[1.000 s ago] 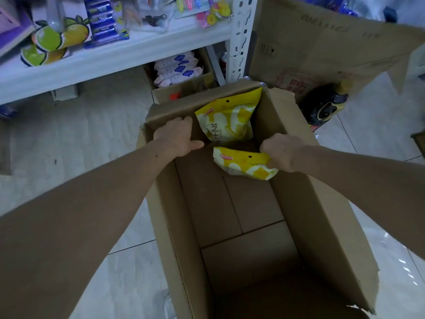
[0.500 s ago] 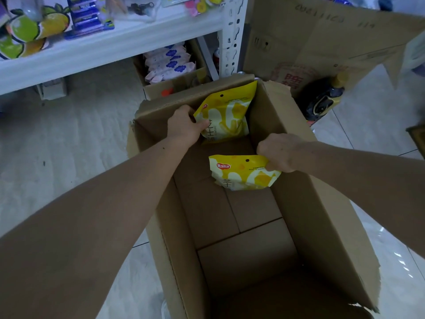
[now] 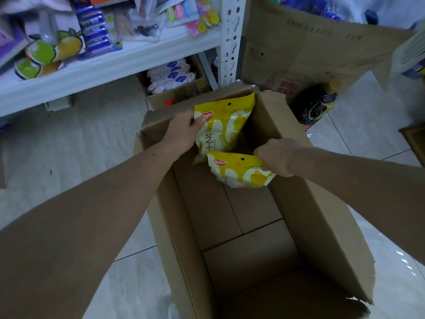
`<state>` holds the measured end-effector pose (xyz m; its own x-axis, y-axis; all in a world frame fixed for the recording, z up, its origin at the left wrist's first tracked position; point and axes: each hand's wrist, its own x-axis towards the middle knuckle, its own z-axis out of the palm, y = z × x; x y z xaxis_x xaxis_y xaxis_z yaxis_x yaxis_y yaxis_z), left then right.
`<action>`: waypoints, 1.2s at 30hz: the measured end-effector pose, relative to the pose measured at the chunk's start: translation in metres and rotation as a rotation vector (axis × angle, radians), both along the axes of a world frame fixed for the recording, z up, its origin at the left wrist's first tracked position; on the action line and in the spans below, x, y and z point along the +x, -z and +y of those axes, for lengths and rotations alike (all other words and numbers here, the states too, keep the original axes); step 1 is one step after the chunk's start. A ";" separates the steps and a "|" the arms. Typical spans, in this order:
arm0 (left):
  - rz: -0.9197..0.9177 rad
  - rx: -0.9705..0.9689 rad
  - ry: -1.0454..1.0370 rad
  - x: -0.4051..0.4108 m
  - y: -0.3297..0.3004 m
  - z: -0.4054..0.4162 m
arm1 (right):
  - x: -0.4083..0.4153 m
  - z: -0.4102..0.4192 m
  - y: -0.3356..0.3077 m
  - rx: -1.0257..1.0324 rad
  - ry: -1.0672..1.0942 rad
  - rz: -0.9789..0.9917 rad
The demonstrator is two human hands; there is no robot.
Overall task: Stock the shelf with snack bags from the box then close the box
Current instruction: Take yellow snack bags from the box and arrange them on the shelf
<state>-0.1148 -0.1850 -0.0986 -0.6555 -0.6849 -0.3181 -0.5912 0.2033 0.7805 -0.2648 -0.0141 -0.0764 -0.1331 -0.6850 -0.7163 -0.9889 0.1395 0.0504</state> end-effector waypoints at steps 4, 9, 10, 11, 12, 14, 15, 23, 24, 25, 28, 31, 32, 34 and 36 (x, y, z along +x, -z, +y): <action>0.095 0.053 0.008 0.005 -0.045 -0.004 | -0.002 -0.007 -0.042 -0.099 0.065 -0.035; 0.145 -0.021 -0.002 0.013 -0.123 -0.009 | -0.011 -0.016 -0.117 -0.270 0.208 -0.069; 0.155 -0.023 -0.014 0.016 -0.142 -0.010 | -0.013 -0.018 -0.135 -0.305 0.265 -0.104; 0.176 -0.024 -0.024 0.018 -0.161 -0.011 | -0.013 -0.020 -0.153 -0.345 0.335 -0.163; 0.204 -0.021 -0.032 0.020 -0.181 -0.011 | -0.014 -0.022 -0.172 -0.400 0.406 -0.227; 0.248 -0.012 -0.041 0.026 -0.219 -0.011 | -0.012 -0.025 -0.211 -0.508 0.522 -0.333; 0.264 -0.014 -0.050 0.030 -0.238 -0.010 | -0.010 -0.024 -0.230 -0.562 0.559 -0.370; 0.374 -0.022 -0.219 0.056 -0.392 0.006 | 0.007 -0.033 -0.373 -0.796 0.654 -0.521; 0.405 0.003 -0.234 0.059 -0.411 0.008 | 0.010 -0.034 -0.390 -0.827 0.664 -0.553; 0.429 0.033 -0.239 0.063 -0.430 0.009 | 0.013 -0.035 -0.408 -0.859 0.670 -0.578; 0.484 0.053 -0.217 0.076 -0.483 0.011 | 0.024 -0.036 -0.461 -0.895 0.678 -0.580; 0.540 -0.009 -0.227 0.086 -0.531 0.010 | 0.037 -0.039 -0.507 -0.950 0.732 -0.606; 0.562 -0.019 -0.239 0.089 -0.545 0.010 | 0.041 -0.039 -0.521 -0.966 0.735 -0.612; 0.590 -0.025 -0.274 0.096 -0.572 0.009 | 0.049 -0.037 -0.546 -1.001 0.760 -0.672; 0.626 0.009 -0.287 0.105 -0.596 0.006 | 0.058 -0.036 -0.566 -1.043 0.855 -0.807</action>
<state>-0.0100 -0.1789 0.4977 -0.5113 -0.8577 0.0544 -0.0581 0.0977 0.9935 -0.2073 -0.0496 0.4897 -0.5555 -0.8290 -0.0650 -0.3193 0.2848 -0.9038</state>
